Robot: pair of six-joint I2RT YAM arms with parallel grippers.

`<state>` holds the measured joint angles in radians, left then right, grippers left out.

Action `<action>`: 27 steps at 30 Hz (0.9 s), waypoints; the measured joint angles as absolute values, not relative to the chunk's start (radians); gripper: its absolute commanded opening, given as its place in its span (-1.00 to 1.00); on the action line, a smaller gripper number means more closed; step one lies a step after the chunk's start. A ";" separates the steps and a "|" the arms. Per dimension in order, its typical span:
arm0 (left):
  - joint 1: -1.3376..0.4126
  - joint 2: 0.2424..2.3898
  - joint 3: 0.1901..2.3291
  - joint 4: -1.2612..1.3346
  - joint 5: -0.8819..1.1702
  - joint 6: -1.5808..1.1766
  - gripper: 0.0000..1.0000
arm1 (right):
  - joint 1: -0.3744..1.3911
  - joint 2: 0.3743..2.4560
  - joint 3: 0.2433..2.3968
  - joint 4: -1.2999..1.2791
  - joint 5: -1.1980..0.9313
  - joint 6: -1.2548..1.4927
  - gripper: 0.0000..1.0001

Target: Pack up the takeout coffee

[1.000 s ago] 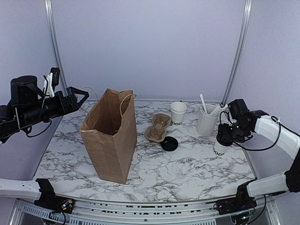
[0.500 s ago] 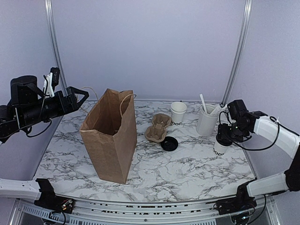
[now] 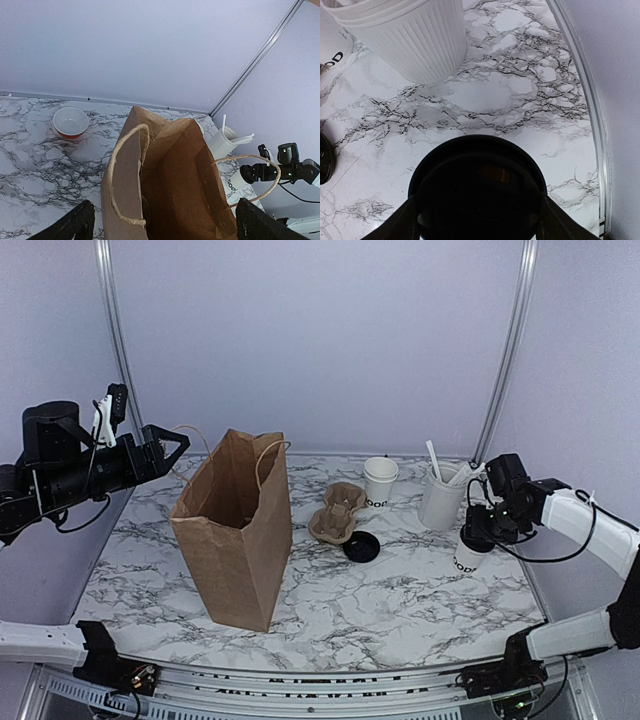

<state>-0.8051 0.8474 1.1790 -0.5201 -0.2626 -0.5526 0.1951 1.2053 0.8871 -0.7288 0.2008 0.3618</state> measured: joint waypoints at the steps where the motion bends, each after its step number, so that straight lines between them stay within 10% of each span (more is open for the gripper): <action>1: -0.805 0.847 1.179 -0.520 -0.263 -0.553 0.98 | 0.195 1.203 0.887 -0.733 0.194 0.361 0.29; 27: -0.782 0.825 1.214 -0.585 -0.479 -0.616 0.98 | 0.603 1.142 1.161 -0.919 0.084 0.442 0.25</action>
<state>-0.7818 0.8249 1.2144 -0.5854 -0.4786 -0.6159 0.6033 1.1423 1.1610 -0.9188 0.0841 0.4423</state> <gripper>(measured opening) 0.992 0.704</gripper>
